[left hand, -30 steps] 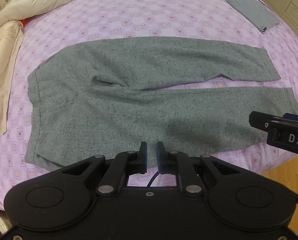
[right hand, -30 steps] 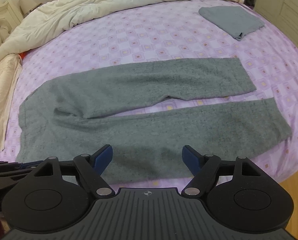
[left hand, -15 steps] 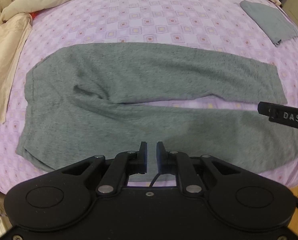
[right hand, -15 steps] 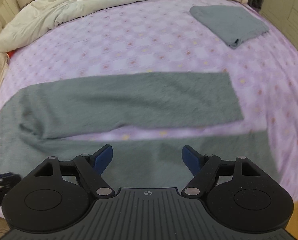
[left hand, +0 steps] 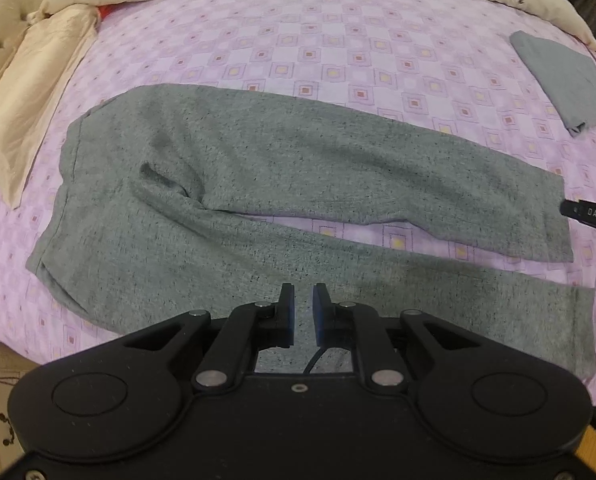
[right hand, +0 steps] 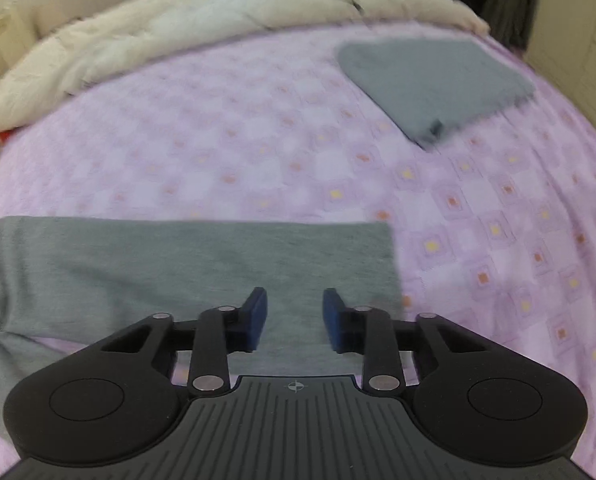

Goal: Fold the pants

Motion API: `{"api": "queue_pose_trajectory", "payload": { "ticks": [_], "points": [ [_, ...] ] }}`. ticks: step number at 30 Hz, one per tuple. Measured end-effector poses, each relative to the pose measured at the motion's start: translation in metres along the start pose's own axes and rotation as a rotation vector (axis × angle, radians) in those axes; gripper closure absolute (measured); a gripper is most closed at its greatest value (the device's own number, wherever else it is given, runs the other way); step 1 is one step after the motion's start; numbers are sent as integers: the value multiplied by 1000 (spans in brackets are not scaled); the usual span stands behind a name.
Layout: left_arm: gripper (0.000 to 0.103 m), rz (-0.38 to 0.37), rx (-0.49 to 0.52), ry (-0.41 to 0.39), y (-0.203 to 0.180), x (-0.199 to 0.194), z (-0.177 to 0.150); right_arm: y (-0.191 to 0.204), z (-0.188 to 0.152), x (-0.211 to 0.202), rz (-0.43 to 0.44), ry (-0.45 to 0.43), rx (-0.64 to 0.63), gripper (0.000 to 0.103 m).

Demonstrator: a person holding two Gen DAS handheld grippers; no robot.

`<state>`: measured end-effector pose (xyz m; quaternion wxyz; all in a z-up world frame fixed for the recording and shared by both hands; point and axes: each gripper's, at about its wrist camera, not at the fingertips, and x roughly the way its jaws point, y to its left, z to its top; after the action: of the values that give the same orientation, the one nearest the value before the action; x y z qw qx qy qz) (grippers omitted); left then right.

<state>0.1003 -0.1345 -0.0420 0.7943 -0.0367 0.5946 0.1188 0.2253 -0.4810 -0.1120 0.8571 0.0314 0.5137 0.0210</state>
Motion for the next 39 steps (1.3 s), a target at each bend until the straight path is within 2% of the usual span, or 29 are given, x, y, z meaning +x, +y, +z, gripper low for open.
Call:
{"api": "queue_pose_trajectory", "payload": {
  "ticks": [3, 8, 14, 17, 21, 23, 24, 26, 28, 34, 39],
  "points": [
    [83, 13, -10, 4, -6, 5, 1, -18, 8, 20, -45, 10, -5, 75],
    [83, 31, -13, 8, -12, 12, 1, -38, 21, 54, -64, 18, 14, 74],
    [83, 62, -19, 18, -15, 24, 5, -50, 29, 90, -13, 71, 26, 74],
    [83, 74, -30, 25, -14, 29, 7, -50, 31, 92, 10, 65, 15, 73],
    [83, 80, -44, 49, -15, 38, 11, -52, 37, 93, 50, 102, 13, 72],
    [83, 81, -48, 58, -16, 43, 13, -56, 40, 94, 97, 122, 34, 75],
    [83, 81, -48, 61, -16, 44, 14, -58, 41, 94, 124, 130, 44, 84],
    [83, 80, -46, 62, -17, 45, 16, -61, 43, 92, 161, 140, 66, 94],
    [83, 80, -41, 60, -19, 46, 18, -63, 48, 83, 170, 121, 57, 96],
    [83, 87, -45, 49, -20, 46, 20, -52, 86, 54, 15, -15, -115, 98],
    [83, 91, -55, 46, -20, 45, 18, -52, 123, 71, -94, -87, -199, 98]
  ]
}}
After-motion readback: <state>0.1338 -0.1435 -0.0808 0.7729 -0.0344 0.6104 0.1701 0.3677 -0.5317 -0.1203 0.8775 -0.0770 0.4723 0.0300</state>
